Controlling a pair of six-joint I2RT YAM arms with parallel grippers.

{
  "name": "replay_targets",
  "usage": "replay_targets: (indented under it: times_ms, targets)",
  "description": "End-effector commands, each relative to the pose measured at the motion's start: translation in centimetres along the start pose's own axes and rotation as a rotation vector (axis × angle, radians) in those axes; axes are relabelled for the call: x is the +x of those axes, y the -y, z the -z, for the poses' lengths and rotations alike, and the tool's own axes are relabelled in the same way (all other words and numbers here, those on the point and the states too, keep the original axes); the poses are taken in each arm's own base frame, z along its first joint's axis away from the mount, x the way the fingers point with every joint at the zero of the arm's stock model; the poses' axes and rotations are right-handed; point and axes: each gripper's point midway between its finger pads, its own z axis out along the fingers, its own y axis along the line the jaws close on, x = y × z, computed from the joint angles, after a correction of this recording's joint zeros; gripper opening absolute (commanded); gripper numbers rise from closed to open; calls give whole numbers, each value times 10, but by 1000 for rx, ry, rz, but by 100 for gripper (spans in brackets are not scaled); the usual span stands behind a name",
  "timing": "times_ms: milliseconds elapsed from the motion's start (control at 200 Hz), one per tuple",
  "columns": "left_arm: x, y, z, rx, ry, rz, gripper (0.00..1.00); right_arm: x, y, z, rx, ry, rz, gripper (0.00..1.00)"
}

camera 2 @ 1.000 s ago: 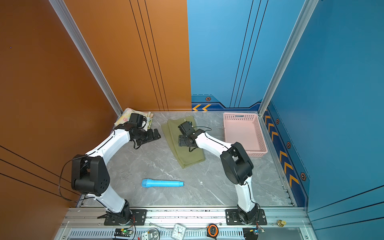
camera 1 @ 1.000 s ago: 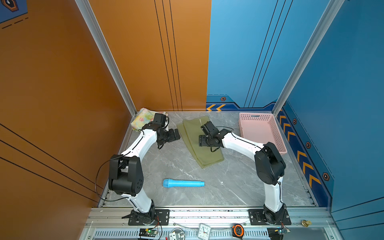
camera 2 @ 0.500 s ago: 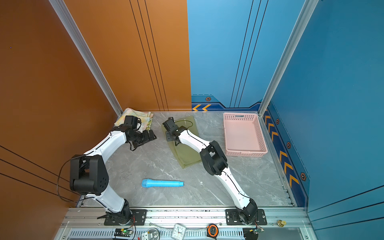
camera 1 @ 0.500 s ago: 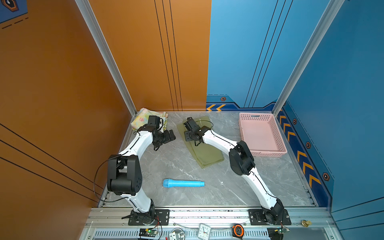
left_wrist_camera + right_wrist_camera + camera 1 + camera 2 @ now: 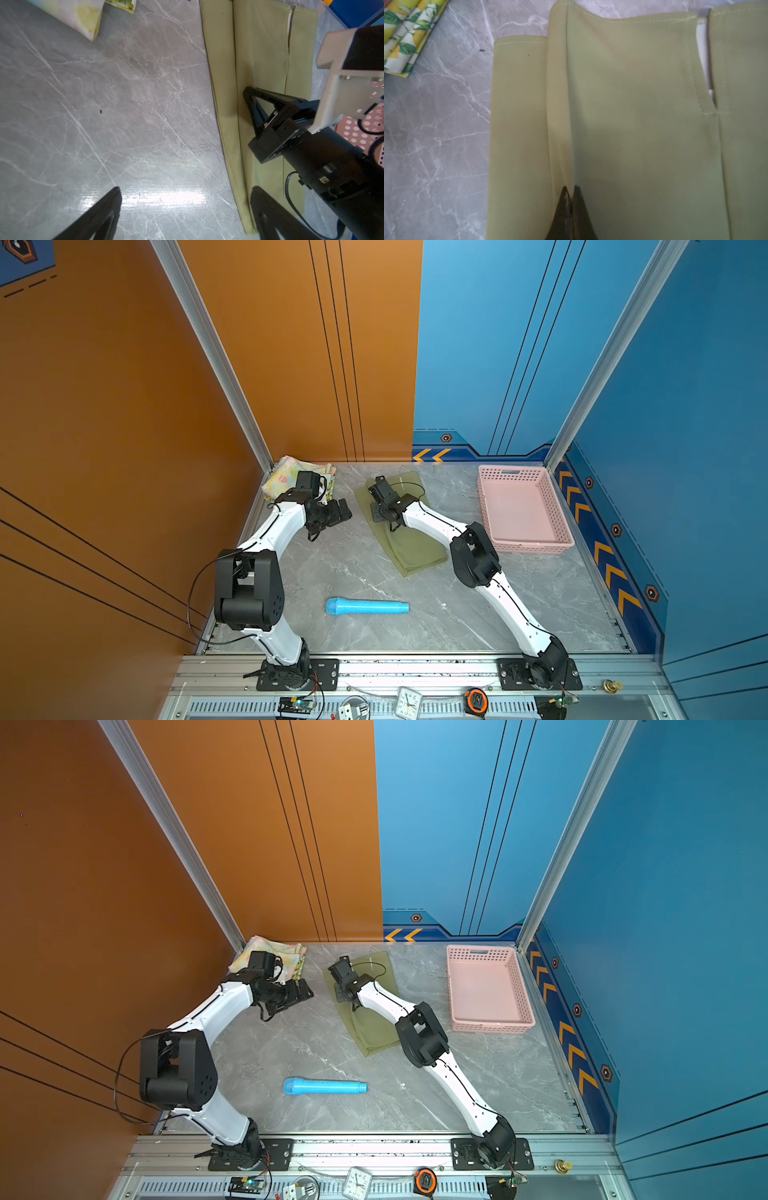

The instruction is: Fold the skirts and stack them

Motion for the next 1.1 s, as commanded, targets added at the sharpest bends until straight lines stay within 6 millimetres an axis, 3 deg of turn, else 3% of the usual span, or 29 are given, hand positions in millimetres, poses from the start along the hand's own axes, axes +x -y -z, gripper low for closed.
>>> replay_targets:
  times_ms: [0,260,511,871,931,1036,1096]
  targets:
    - [5,-4,-4,6,-20,9,98,-35,-8,18,-37,92,-3,0]
    - [5,-5,-4,7,-20,13,97,-52,-21,46,-79,123,26,0]
    - [5,-4,-4,9,-21,15,97,-51,-42,67,-110,137,73,0]
    - [4,-9,-5,-3,-20,23,97,-5,-64,41,-181,32,91,0]
    - [4,-12,-6,-11,-19,31,98,-3,-64,41,-203,17,73,10]
    - [3,-17,-5,-23,-17,49,97,-11,-57,47,-237,15,28,47]
    - [3,-20,-6,-29,-16,56,97,-20,-51,55,-250,32,-1,61]
